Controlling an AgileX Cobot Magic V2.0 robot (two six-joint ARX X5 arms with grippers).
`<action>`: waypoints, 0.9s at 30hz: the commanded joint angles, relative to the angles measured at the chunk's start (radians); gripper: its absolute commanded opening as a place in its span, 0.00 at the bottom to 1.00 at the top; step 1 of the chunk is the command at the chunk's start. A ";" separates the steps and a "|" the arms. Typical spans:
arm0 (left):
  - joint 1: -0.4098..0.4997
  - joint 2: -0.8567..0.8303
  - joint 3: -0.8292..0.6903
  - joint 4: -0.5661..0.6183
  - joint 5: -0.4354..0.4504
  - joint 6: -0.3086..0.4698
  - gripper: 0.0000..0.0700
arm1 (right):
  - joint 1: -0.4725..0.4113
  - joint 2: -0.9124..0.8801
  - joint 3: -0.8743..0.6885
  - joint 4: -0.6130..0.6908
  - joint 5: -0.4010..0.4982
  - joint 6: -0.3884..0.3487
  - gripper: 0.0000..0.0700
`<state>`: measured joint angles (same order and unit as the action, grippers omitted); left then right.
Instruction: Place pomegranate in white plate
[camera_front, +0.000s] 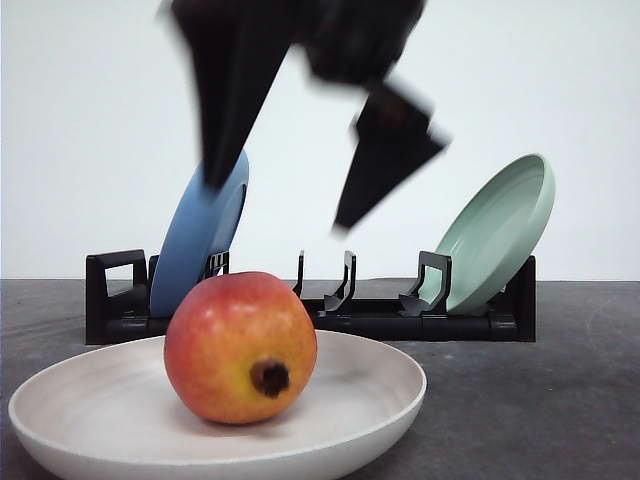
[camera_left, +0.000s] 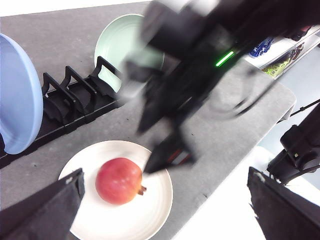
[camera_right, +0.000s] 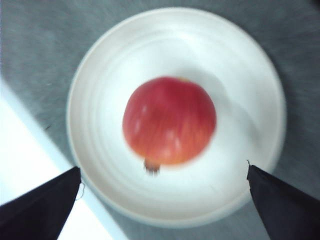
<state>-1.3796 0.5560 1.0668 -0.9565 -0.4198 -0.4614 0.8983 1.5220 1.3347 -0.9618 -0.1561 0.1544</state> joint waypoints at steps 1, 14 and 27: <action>-0.016 0.006 0.014 0.006 -0.004 -0.008 0.90 | 0.001 -0.060 0.021 -0.042 0.031 -0.024 1.00; -0.016 0.006 0.014 0.006 -0.004 -0.011 0.90 | -0.007 -0.643 -0.043 -0.120 0.138 0.009 1.00; -0.016 0.006 0.014 0.007 -0.012 0.000 0.90 | -0.006 -1.139 -0.450 0.115 0.193 0.134 1.00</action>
<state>-1.3796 0.5560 1.0668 -0.9573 -0.4232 -0.4644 0.8818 0.3852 0.8802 -0.8701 0.0318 0.2689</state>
